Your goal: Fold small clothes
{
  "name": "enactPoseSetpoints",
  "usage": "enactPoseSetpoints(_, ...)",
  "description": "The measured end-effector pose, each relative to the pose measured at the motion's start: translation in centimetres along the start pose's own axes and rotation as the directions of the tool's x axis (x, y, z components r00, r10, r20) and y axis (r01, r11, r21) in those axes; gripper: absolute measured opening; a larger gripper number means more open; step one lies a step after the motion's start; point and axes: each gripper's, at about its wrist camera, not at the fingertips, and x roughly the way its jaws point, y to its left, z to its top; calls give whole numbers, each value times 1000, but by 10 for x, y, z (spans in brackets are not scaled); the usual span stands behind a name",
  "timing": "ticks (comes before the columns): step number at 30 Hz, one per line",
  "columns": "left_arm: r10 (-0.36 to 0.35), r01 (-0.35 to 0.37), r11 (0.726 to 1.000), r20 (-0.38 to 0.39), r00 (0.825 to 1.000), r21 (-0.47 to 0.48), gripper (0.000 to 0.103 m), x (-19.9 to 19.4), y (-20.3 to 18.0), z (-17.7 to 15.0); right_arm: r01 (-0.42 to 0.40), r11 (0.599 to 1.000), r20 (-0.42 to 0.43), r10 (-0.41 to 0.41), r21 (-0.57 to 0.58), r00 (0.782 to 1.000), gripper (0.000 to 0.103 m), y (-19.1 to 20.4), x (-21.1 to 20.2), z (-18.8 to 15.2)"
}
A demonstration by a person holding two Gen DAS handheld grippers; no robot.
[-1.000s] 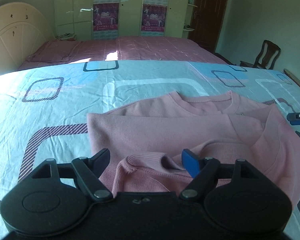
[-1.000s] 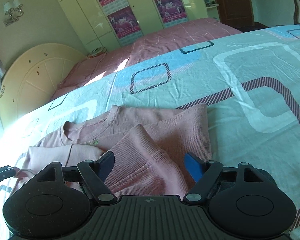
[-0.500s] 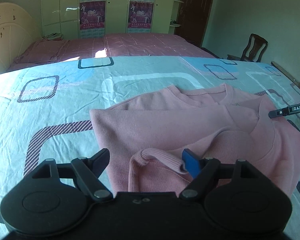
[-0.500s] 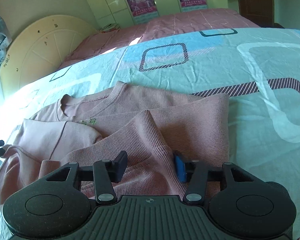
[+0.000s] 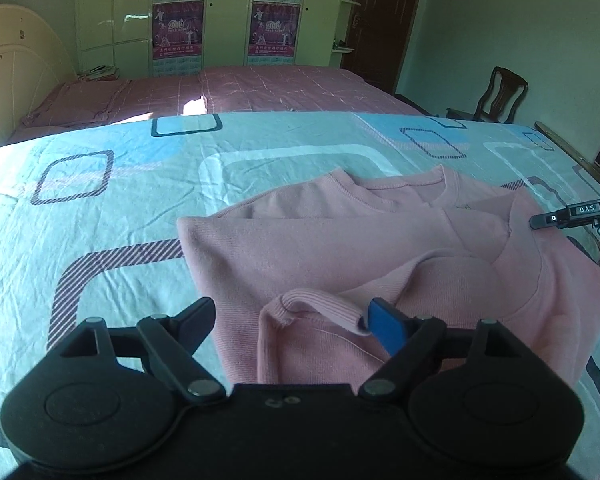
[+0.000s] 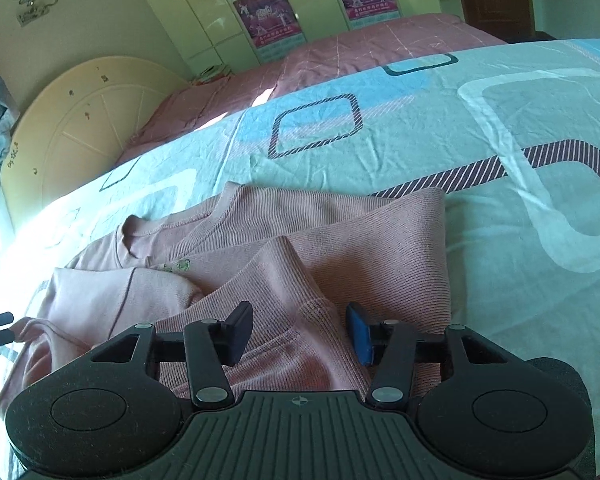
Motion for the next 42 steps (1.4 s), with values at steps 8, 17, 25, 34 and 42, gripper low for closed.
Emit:
enactPoseSetpoints(8,-2,1,999,18,1000,53,84,7,-11,-2,-27,999,26,27,19,999,58,1,-6,1)
enactPoseSetpoints(17,-18,21,997,-30,999,76,18,48,-8,4,-20,998,-19,19,-51,1000,58,10,11,-2)
enactPoseSetpoints(25,-10,11,998,-8,1000,69,12,46,-14,1,-5,994,-58,-2,-111,998,11,5,13,2)
enactPoseSetpoints(34,25,-16,999,206,978,-41,11,17,-19,27,-6,993,110,19,-120,994,9,20,-26,21)
enactPoseSetpoints(42,217,-161,958,233,948,-239,11,44,2,47,85,995,219,-93,50,971,9,0,-19,53)
